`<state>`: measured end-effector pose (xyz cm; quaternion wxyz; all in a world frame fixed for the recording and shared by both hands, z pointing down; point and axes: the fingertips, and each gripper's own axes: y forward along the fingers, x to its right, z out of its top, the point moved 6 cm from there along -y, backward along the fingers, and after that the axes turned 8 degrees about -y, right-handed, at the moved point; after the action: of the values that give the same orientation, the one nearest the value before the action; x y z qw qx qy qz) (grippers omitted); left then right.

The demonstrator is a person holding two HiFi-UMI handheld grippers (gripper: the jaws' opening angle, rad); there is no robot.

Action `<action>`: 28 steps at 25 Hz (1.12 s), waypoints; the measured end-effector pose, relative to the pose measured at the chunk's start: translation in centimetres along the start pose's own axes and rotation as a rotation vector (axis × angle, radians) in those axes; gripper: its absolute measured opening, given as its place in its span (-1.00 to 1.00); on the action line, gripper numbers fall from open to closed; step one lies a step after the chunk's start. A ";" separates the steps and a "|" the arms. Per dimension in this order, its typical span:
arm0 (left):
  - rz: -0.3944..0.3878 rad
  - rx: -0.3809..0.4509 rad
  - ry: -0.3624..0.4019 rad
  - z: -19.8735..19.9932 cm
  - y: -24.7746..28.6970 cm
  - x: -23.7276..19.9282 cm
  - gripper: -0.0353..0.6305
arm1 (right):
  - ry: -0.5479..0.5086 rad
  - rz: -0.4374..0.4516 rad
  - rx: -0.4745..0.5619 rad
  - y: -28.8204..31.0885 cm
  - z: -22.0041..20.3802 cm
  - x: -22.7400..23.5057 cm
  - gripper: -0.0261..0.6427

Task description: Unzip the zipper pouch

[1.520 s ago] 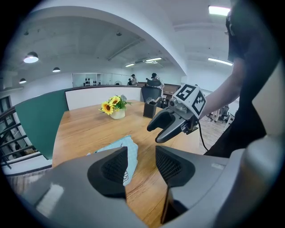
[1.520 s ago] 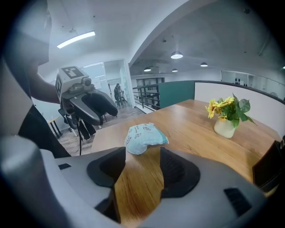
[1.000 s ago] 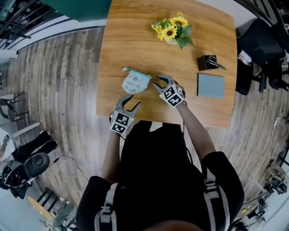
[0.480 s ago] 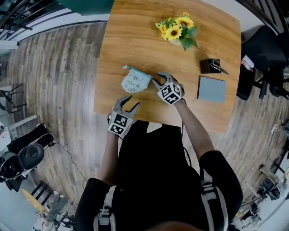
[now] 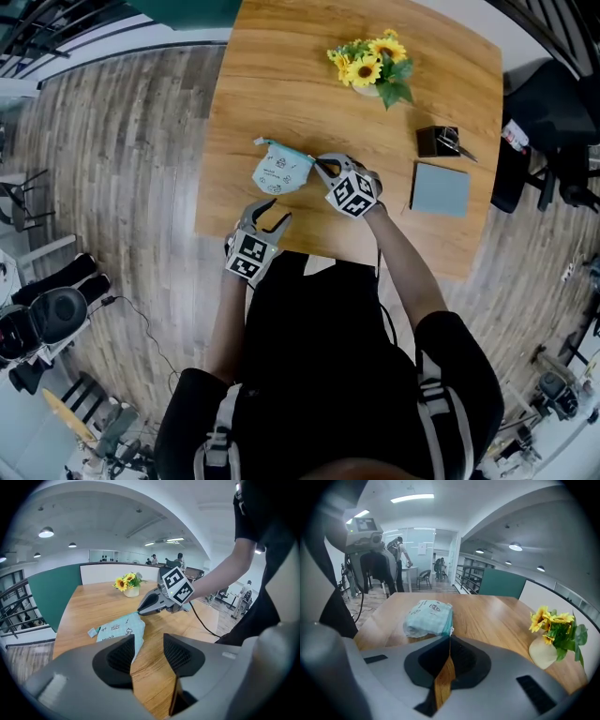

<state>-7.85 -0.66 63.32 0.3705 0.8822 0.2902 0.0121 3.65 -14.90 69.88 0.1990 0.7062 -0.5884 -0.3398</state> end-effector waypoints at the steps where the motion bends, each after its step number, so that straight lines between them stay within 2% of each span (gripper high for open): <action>1: -0.001 0.001 0.001 0.0 0.1 0.0 -0.31 | -0.014 0.012 0.003 0.1 0.1 0.0 -0.89; 5: 0.005 -0.023 -0.007 -0.2 0.1 -0.2 -0.32 | 0.004 0.056 0.039 -0.6 1.1 0.4 -0.90; 9: -0.008 0.014 0.006 0.7 0.5 -0.4 -0.32 | 0.054 0.105 0.070 -1.7 2.2 0.7 -0.90; 15: -0.022 0.032 0.043 1.6 1.2 -0.6 -0.32 | 0.051 0.147 0.074 -3.2 3.9 0.3 -0.91; 19: 0.016 0.072 0.061 2.3 1.0 -1.5 -0.32 | 0.110 0.177 0.103 -4.0 5.4 -0.2 -0.91; 28: 0.021 0.111 0.076 3.0 0.9 -1.8 -0.32 | 0.181 0.169 0.160 -5.4 8.3 -1.1 -0.91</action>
<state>-8.24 -4.03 62.11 0.3094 0.9034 0.2950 0.0334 1.39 -11.62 60.70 0.2222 0.6957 -0.6504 -0.2089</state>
